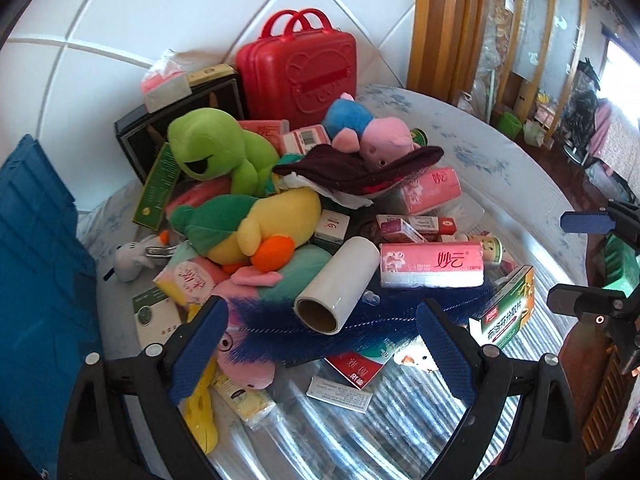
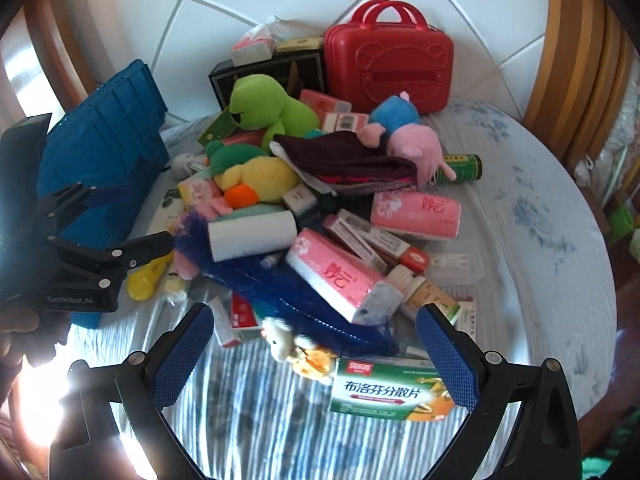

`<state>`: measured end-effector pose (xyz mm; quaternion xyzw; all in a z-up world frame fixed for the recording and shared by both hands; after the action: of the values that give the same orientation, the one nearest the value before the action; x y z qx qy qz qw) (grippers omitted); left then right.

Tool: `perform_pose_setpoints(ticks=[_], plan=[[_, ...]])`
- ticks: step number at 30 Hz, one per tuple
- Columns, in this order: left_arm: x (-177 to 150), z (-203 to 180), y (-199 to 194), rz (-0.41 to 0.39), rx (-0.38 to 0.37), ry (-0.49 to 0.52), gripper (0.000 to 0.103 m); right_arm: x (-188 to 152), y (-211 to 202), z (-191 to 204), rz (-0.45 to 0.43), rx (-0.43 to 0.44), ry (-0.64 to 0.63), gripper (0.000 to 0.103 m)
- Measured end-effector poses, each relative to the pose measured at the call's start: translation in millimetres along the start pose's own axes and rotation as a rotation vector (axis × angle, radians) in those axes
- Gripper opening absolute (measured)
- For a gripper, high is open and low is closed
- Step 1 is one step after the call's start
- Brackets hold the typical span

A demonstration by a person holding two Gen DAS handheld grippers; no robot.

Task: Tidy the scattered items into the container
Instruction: 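Move both tools back toward the pile and reach into it, then grasp the white paper roll with left tool while right tool grasps pink tissue pack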

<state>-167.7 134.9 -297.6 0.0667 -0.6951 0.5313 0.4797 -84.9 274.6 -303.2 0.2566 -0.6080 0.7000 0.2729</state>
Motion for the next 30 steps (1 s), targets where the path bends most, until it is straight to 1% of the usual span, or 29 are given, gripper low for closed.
perform_pose_setpoints(ticks=[3,6,8,10,11,14,17,19,20,22,24,30], plan=[[-7,3,37,0.041,-0.013,0.015,0.097,-8,19,-10,0.03,0.002,0.002,0.102],[-12,4,67,0.073,-0.032,0.027,0.091,-14,37,-17,0.055,0.004,0.003,0.102],[-16,0,82,0.095,-0.051,0.042,0.089,-15,47,-21,0.065,0.007,0.006,0.102],[-21,-3,97,0.132,-0.062,0.064,0.081,-17,54,-24,0.076,0.011,0.009,0.102],[-24,-4,104,0.148,-0.068,0.075,0.079,-16,58,-25,0.08,0.013,0.011,0.102],[-29,-6,117,0.165,-0.065,0.083,0.079,-17,68,-29,0.091,0.019,0.012,0.102],[-27,-4,122,0.158,-0.044,0.071,0.077,-19,77,-33,0.104,0.021,0.009,0.102],[-25,0,121,0.141,-0.034,0.041,0.068,-20,85,-36,0.115,0.021,0.009,0.102],[-23,3,120,0.132,-0.033,0.023,0.068,-21,89,-37,0.121,0.022,0.006,0.102],[-21,8,117,0.118,-0.032,-0.002,0.052,-23,97,-39,0.131,0.026,-0.002,0.102],[-20,12,112,0.108,-0.036,-0.021,0.046,-25,105,-39,0.142,0.032,-0.014,0.102],[-22,18,96,0.078,-0.053,-0.04,0.046,-30,125,-35,0.17,0.036,-0.067,0.102]])
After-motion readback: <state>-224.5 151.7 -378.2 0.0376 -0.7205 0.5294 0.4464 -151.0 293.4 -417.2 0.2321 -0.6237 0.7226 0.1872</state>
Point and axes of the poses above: each gripper's, at about its wrist camera, not at the fingertips, and y roughly the way its jaws point, z to its left, x to its top, the point moved 6 cm from there along y, roughly the way its jaws point, and after that the axes turned 12 degrees about -z, right-handed, at the moved point
